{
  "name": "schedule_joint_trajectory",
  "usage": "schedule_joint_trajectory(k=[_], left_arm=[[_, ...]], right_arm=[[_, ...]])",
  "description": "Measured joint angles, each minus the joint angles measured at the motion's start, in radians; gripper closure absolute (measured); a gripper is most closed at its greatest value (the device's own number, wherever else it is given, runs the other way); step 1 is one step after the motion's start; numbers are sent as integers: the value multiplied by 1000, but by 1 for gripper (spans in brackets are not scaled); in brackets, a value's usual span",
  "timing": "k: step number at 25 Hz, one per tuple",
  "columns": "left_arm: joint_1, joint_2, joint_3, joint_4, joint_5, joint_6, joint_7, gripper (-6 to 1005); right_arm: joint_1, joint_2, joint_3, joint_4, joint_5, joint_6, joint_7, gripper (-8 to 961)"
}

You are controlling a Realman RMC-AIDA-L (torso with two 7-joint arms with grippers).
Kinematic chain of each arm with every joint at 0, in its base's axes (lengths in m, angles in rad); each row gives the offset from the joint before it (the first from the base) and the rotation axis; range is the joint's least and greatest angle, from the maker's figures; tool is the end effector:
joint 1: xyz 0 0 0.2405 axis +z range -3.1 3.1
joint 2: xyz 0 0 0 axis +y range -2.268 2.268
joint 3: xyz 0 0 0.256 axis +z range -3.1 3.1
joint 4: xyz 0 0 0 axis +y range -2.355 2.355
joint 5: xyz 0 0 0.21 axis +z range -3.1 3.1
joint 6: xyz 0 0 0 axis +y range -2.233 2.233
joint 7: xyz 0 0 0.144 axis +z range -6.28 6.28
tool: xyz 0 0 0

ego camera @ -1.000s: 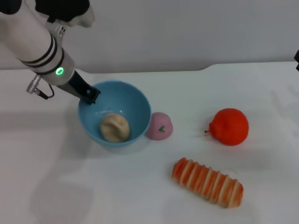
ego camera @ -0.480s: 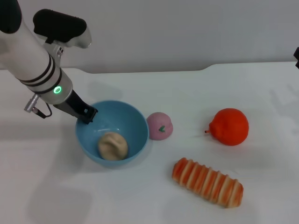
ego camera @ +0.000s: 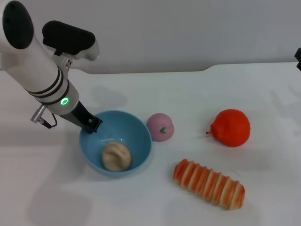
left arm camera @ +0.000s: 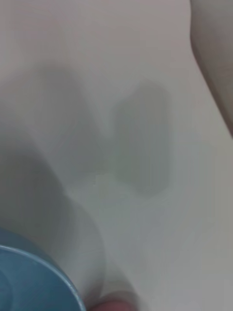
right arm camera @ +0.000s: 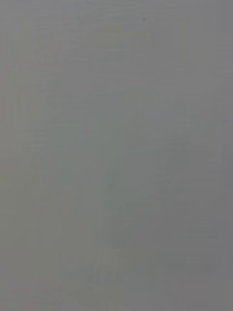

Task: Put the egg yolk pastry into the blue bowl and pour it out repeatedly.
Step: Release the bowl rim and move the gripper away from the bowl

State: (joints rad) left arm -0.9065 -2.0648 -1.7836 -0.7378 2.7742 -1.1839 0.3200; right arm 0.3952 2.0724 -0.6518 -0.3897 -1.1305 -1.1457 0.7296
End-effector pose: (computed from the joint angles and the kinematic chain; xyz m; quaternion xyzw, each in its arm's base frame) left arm -0.2082 0.4183 -0.0386 -0.8360 -0.4290 0.2171 0.2643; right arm 0.3417 0.3460 0.0521 -0.7358 0.2330 0.3248 0.5467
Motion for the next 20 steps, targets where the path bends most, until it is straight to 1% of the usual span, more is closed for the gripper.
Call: schedule_joint_trajectory(k=[4, 12, 18, 20], left_arm=[[0, 0, 26, 1, -1, 4, -16, 987], [9, 1, 27, -8, -1, 14, -60, 953], [15, 1, 27, -35, -2, 20, -78, 747], [21, 1, 27, -57, -2, 22, -82, 613]], right_arm=[[0, 0, 1, 0, 0, -8, 0, 399], [0, 0, -2, 0, 0, -10, 1, 398], [-1, 0, 1, 0, 0, -10, 1, 399], [-1, 0, 1, 0, 0, -9, 1, 399]])
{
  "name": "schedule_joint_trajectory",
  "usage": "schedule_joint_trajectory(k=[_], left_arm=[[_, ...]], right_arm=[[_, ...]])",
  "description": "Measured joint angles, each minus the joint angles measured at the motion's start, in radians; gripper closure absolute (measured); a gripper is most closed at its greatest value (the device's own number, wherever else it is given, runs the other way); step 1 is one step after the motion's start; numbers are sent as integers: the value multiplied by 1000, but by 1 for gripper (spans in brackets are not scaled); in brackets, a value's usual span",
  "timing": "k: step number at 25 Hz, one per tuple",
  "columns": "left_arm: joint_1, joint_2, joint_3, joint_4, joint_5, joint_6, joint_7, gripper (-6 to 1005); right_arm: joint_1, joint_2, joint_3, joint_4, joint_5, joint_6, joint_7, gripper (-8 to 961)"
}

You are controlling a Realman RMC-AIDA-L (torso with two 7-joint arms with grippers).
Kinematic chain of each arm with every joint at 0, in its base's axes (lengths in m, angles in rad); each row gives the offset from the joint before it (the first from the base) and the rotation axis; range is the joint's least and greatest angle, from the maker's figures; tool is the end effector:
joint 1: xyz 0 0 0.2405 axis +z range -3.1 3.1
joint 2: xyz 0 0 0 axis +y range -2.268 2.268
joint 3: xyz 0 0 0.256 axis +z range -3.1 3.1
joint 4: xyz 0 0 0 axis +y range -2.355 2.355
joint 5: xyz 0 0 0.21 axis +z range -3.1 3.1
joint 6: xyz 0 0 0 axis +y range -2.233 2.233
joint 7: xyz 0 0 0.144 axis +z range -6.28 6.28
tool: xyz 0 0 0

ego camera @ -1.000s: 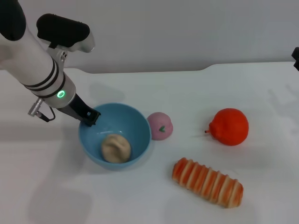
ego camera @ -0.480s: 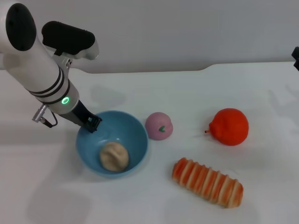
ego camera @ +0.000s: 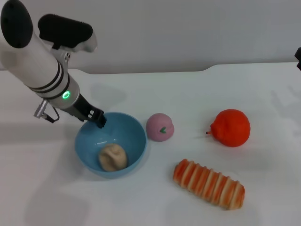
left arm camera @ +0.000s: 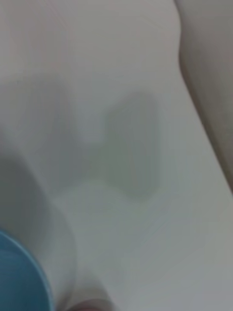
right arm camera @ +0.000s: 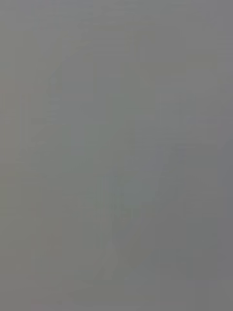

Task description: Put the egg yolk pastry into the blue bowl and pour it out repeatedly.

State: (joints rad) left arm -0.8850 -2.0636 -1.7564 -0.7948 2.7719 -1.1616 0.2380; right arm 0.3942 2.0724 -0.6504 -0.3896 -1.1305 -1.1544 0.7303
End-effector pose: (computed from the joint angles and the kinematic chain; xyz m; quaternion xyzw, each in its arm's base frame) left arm -0.2018 0.4226 -0.0351 -0.8263 -0.4435 0.1917 0.2894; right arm 0.3410 0.3454 0.0524 -0.7356 0.2312 0.3279 0.5458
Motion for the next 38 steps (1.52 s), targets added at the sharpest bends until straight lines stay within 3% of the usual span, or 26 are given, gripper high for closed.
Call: schedule_joint_trajectory(k=[1, 6, 13, 18, 24, 28, 31, 34, 38], left_arm=[[3, 0, 0, -10, 0, 1, -1, 546], [40, 0, 0, -95, 0, 29, -7, 422], [160, 4, 32, -254, -42, 226, 18, 418], [261, 4, 140, -317, -161, 504, 68, 416], [348, 3, 341, -290, -224, 910, 88, 408], [367, -2, 435, -237, -262, 1078, 80, 382], [371, -2, 490, -194, -312, 1171, 79, 362], [375, -3, 531, -151, -363, 1272, 79, 343], [389, -3, 661, -86, -403, 1500, 79, 317]], right_arm=[[0, 0, 0, 0, 0, 2, 0, 399], [0, 0, 0, 2, 0, 17, -4, 398], [3, -3, -2, 0, -2, 25, -21, 398], [8, 1, -3, 27, -2, 14, -109, 399], [24, -2, 6, 76, 0, 35, -101, 398], [31, -2, 20, 81, 24, 65, -64, 399], [32, -1, 27, 87, 69, 80, -46, 234], [29, 0, 27, 92, 103, 82, -55, 232], [34, 0, 28, 115, 114, 79, -141, 229]])
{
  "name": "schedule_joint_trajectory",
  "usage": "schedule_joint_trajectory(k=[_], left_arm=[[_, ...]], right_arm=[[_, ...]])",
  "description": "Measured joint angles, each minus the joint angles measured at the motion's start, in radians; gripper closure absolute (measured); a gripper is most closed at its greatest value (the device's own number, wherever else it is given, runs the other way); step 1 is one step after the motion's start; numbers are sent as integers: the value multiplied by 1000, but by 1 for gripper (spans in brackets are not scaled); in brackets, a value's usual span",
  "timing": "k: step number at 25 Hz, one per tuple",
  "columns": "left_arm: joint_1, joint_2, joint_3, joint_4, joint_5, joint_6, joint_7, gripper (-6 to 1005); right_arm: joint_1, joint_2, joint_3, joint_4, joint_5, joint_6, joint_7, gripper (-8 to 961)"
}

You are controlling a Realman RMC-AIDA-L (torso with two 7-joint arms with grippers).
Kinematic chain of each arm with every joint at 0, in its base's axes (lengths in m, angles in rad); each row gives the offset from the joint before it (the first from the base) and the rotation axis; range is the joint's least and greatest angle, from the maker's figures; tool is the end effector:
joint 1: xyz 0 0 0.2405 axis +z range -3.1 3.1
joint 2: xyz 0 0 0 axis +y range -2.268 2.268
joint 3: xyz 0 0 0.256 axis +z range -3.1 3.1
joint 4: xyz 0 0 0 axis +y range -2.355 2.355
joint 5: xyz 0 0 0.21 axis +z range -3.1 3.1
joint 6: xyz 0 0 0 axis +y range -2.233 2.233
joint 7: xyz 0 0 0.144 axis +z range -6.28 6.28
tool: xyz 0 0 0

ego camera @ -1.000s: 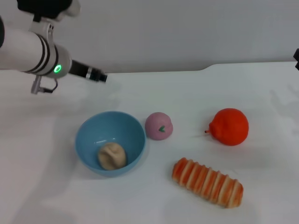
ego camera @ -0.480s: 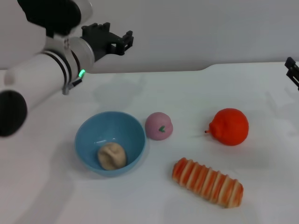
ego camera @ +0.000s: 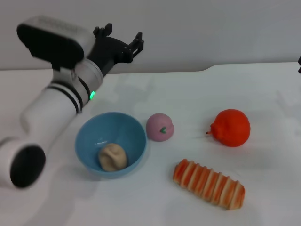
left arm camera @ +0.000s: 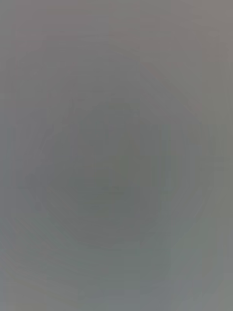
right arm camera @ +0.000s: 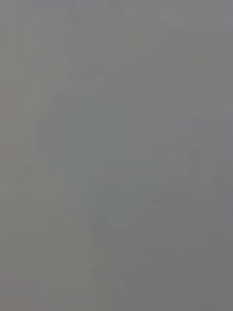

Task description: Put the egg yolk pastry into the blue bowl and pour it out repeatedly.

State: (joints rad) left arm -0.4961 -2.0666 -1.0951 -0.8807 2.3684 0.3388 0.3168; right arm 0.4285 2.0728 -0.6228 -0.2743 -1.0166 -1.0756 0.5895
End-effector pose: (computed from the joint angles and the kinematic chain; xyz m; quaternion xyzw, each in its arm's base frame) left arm -0.1757 0.4041 -0.0635 -0.8011 -0.2090 -0.2452 0.5044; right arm 0.3554 0.3481 0.0414 -0.7053 0.2631 0.2994 0.5863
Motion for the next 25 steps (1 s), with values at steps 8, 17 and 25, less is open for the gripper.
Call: schedule_joint_trajectory(k=[8, 17, 25], left_arm=[[-1, -5, 120, 82, -12, 178, -11, 236], [4, -4, 178, 212, -29, 354, -218, 225], [4, -7, 204, 219, -25, 358, -224, 225]], right_arm=[[3, 4, 0, 75, 135, -94, -56, 226], [31, 7, 0, 257, 425, -181, -365, 226], [32, 7, -10, 277, 438, -216, -375, 226]])
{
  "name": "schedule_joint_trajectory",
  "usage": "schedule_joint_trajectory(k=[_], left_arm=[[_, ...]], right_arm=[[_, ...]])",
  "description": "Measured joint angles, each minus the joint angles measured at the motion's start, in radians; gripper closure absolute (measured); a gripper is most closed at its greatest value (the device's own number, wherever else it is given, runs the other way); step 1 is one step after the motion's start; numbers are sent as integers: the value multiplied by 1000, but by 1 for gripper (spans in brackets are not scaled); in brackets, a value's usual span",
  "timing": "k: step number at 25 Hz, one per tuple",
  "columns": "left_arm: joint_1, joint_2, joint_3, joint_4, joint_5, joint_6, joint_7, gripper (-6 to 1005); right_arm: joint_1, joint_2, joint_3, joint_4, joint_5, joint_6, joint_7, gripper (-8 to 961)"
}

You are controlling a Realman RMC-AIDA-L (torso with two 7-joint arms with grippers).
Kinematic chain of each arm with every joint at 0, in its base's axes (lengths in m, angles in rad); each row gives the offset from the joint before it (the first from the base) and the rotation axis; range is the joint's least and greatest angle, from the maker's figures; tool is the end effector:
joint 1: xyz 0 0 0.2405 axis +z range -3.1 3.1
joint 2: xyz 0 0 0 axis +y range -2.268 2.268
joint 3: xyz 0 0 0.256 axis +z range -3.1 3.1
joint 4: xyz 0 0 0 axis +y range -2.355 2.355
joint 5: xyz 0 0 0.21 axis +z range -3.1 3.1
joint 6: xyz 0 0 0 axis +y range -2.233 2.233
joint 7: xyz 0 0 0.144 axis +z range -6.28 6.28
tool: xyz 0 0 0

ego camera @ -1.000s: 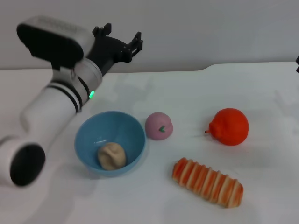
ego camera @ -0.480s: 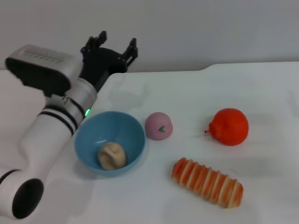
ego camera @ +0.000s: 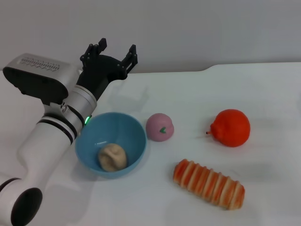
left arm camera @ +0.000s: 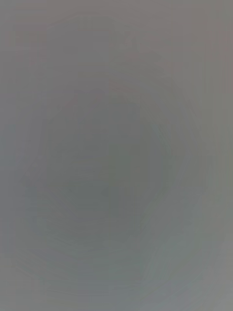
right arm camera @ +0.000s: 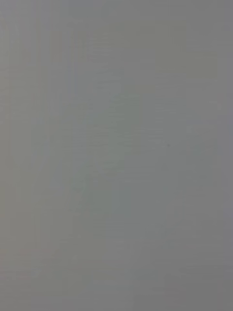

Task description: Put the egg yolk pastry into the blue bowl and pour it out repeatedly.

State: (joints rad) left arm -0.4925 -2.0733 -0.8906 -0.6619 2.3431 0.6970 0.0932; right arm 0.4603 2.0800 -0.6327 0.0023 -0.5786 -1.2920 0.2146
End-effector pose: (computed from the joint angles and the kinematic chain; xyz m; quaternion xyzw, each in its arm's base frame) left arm -0.2072 0.3771 -0.0769 -0.7746 -0.2234 -0.3093 0.5044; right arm 0.3594 0.3225 0.0360 -0.6001 0.2450 0.3129 0.6943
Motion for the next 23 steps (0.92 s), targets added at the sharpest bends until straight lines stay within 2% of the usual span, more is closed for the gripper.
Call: schedule_joint_trajectory(k=[23], left_arm=[[-3, 2, 13, 1, -2, 4, -10, 225]], right_arm=[[-2, 0, 8, 2, 6, 5, 2, 226]])
